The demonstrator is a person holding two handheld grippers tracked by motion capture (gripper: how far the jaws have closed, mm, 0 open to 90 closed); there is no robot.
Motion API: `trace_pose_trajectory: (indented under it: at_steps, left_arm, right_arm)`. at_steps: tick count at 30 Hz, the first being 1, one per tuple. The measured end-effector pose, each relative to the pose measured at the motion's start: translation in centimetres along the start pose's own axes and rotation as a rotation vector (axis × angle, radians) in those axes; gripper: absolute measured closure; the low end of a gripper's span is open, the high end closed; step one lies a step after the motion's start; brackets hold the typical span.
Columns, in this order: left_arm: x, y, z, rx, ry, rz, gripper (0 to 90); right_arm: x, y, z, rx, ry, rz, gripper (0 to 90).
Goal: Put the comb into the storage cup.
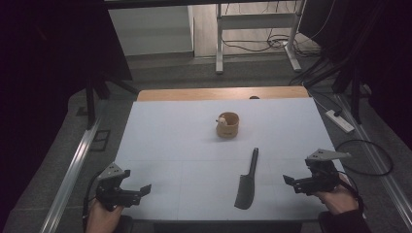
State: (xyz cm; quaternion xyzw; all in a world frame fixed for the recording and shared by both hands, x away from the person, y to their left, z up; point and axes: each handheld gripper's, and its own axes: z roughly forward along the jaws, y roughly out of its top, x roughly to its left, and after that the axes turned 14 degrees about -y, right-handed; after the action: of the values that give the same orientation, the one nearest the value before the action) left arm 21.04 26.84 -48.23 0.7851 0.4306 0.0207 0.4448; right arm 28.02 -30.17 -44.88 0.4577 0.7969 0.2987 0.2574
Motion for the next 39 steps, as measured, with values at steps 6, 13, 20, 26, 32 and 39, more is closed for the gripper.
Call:
trace_pose_trajectory:
  at_steps: [6, 13, 20, 26, 32, 39]
  left_arm:
    - [0.1, 0.0, 0.0, -0.004, -0.002, -0.003, 0.1]
    - [0.1, 0.0, -0.1, -0.006, -0.002, -0.004, 0.2]
    - [0.1, 0.0, -0.1, -0.009, -0.005, -0.004, 0.1]
    - [0.1, 0.0, -0.1, -0.008, -0.005, -0.004, 0.1]
    - [0.1, 0.0, -0.1, -0.008, -0.005, -0.006, 0.1]
    - [0.2, 0.0, -0.1, -0.008, -0.007, -0.005, 0.1]
  right_arm:
    - [0.1, 0.3, 0.3, 0.009, 0.017, 0.003, 0.0]
    - [0.2, 1.0, 0.6, -0.005, 0.041, 0.001, 0.0]
    - [0.6, 1.8, 1.2, -0.012, 0.05, -0.017, 0.0]
    - [0.9, 2.1, 1.6, -0.008, 0.059, -0.03, 0.0]
    - [1.4, 2.7, 2.1, -0.002, 0.075, -0.039, 0.0]
    - [1.9, 3.5, 2.7, 0.01, 0.072, -0.042, 0.0]
